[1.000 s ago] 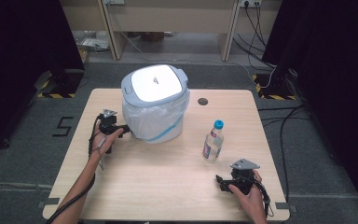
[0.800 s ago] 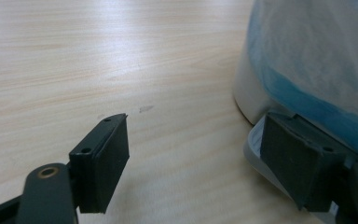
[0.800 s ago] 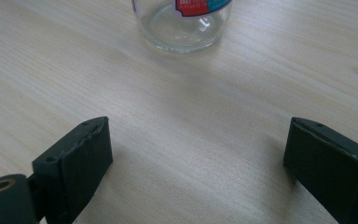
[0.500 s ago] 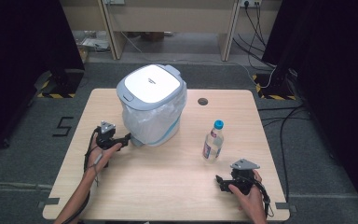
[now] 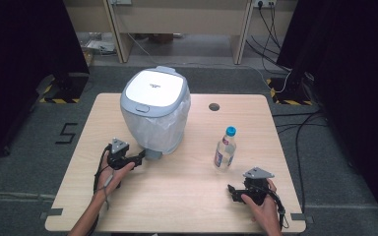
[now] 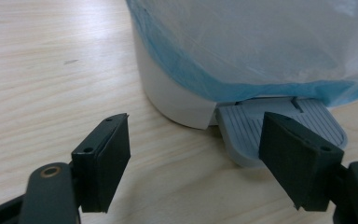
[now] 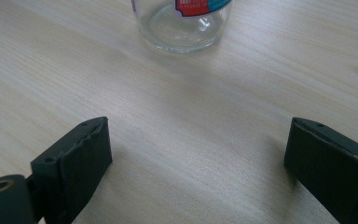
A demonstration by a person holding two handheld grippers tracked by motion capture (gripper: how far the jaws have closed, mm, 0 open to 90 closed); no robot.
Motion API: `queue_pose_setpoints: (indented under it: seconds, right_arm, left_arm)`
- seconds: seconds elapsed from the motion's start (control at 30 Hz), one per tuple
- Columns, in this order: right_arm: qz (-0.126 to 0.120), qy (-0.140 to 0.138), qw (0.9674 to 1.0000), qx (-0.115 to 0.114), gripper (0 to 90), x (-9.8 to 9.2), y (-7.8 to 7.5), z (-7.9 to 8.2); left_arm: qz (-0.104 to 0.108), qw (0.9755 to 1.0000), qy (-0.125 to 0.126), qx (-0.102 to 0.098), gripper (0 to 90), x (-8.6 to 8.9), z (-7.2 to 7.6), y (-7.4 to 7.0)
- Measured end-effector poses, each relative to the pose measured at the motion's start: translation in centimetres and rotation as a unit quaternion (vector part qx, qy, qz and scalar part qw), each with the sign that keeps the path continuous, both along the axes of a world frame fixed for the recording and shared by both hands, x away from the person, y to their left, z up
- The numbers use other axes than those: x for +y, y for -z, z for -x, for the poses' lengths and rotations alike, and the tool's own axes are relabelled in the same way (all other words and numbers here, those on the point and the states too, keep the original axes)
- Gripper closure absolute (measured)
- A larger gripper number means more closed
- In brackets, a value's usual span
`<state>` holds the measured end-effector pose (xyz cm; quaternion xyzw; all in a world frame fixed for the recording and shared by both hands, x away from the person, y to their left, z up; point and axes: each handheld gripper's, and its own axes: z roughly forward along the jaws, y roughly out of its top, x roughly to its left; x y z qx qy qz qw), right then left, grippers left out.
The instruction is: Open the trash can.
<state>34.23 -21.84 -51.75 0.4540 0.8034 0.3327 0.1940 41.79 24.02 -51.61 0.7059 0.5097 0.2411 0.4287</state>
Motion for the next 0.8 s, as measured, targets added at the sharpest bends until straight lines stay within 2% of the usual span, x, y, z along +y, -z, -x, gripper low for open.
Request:
queue_pose_setpoints:
  seconds: [0.17, 0.27, 0.33, 0.4, 0.57, 0.8]
  right_arm:
    - [0.000, 0.001, 1.0000, 0.000, 7.1, 0.1, 0.0, 0.0]
    - [0.001, 0.001, 1.0000, 0.000, 6.9, 0.1, 0.0, 0.0]
    - [0.001, 0.001, 1.0000, 0.000, 6.8, 0.1, 0.0, 0.0]
    - [0.001, 0.002, 1.0000, 0.000, 6.7, 0.1, 0.0, 0.0]
    - [0.000, 0.004, 1.0000, 0.000, 6.7, 0.1, 0.0, 0.0]
    - [0.000, 0.004, 1.0000, 0.001, 6.6, 0.1, 0.0, 0.0]
  left_arm:
    - [0.006, 0.9999, -0.008, 0.011, 17.6, -0.4, -0.3, 0.0]
    - [0.004, 0.9998, -0.017, 0.007, 16.8, -0.7, -0.5, 0.1]
    - [-0.002, 0.9998, -0.021, 0.002, 17.0, -0.9, -0.8, 0.1]
    - [0.001, 0.9996, -0.027, 0.000, 17.5, -1.1, -1.4, 0.1]
    - [-0.014, 0.9996, -0.025, 0.000, 20.2, -1.5, -2.0, -0.2]
    - [-0.017, 0.9994, -0.028, -0.004, 20.1, -1.7, -2.7, -0.2]
